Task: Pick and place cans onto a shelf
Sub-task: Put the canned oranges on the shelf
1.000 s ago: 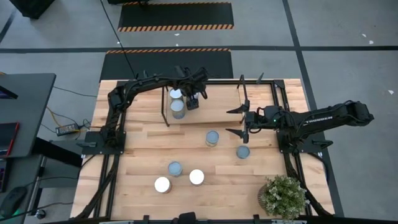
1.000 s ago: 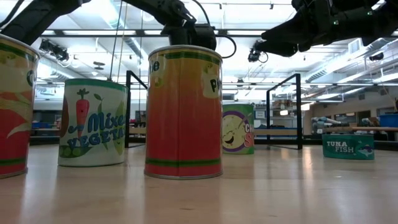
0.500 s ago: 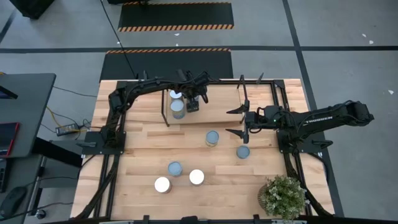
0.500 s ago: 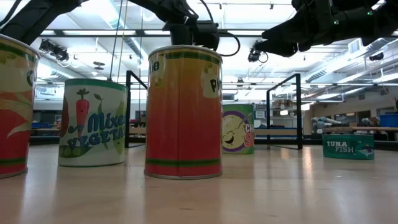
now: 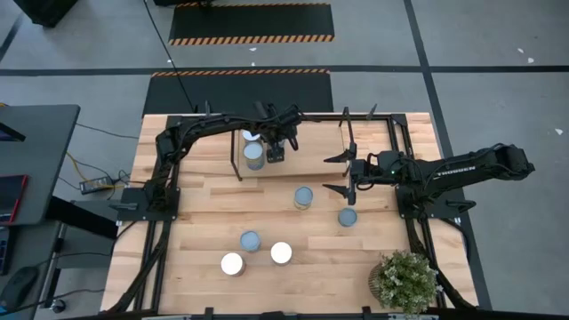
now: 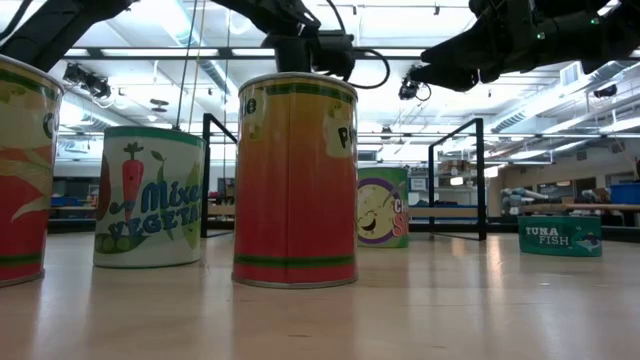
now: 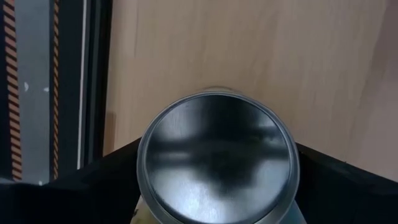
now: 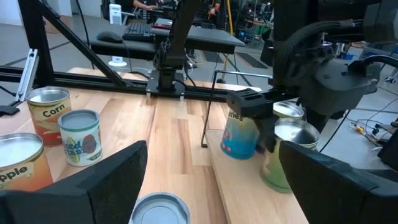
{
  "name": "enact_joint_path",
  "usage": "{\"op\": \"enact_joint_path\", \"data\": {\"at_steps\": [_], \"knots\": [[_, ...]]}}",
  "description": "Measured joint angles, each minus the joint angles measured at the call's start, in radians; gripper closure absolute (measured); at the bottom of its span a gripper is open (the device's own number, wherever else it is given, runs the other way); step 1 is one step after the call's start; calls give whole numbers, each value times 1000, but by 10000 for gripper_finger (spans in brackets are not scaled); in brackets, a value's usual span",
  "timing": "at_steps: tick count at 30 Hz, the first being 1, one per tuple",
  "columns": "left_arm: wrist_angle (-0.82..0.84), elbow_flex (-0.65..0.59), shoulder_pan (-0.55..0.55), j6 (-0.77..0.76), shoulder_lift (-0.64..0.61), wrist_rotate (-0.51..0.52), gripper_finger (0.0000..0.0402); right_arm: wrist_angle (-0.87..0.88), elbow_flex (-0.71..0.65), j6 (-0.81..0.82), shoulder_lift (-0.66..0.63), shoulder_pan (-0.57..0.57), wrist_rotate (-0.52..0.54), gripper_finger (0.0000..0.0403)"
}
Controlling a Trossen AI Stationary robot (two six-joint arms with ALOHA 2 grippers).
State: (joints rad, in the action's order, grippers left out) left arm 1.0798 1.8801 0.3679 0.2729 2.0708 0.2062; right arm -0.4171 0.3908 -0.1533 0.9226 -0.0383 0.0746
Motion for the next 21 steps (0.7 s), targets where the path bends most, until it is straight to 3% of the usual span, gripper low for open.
{"op": "enact_joint_path", "data": {"at_steps": [16,21], "knots": [[48,0,-1,-40,0,-27,44,-10,0,2,0,0,-2,31],[54,0,-3,-42,0,-27,8,-10,0,4,0,0,-19,31]]}}
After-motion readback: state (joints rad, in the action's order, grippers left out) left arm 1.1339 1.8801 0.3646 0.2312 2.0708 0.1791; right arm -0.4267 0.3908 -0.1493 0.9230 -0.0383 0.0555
